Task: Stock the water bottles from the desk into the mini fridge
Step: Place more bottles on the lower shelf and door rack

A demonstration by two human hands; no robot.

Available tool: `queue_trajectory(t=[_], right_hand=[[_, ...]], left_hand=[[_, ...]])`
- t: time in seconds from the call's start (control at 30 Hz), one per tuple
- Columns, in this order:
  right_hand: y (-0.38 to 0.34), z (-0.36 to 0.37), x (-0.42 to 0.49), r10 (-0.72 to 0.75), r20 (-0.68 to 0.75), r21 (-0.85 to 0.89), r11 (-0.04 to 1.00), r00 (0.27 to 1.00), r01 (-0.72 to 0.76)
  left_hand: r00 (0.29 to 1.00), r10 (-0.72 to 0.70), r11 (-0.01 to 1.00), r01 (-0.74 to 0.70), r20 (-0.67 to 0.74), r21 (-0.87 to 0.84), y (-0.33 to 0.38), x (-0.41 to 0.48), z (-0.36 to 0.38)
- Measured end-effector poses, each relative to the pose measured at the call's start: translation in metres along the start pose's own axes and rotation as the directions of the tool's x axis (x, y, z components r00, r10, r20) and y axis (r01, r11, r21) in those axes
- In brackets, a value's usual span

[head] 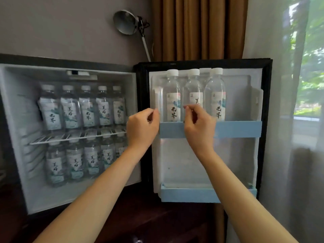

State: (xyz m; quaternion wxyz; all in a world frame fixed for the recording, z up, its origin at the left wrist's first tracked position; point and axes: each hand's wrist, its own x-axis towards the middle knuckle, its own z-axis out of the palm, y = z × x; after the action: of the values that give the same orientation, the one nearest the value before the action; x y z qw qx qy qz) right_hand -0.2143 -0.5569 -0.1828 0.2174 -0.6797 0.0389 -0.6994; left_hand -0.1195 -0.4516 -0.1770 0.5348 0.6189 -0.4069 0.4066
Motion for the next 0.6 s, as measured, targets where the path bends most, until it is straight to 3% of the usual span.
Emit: queue_trajectory(t=[0.2, 0.33, 0.6], right_hand=[[-0.026, 0.074, -0.055, -0.042, 0.284, 0.151, 0.989, 0.958, -0.002], [-0.054, 0.128, -0.094, -0.050, 0.414, 0.213, 0.976, 0.909, -0.044], [-0.131, 0.235, -0.186, -0.116, 0.733, 0.315, 0.931, 0.671, -0.183]], left_hand=[[0.996, -0.082, 0.976, 0.085, -0.024, 0.201, -0.057, -0.022, -0.069], [0.974, -0.221, 0.915, 0.227, -0.058, 0.332, -0.108, -0.042, -0.132], [0.870, -0.439, 0.682, 0.485, -0.224, 0.547, -0.184, -0.094, -0.279]])
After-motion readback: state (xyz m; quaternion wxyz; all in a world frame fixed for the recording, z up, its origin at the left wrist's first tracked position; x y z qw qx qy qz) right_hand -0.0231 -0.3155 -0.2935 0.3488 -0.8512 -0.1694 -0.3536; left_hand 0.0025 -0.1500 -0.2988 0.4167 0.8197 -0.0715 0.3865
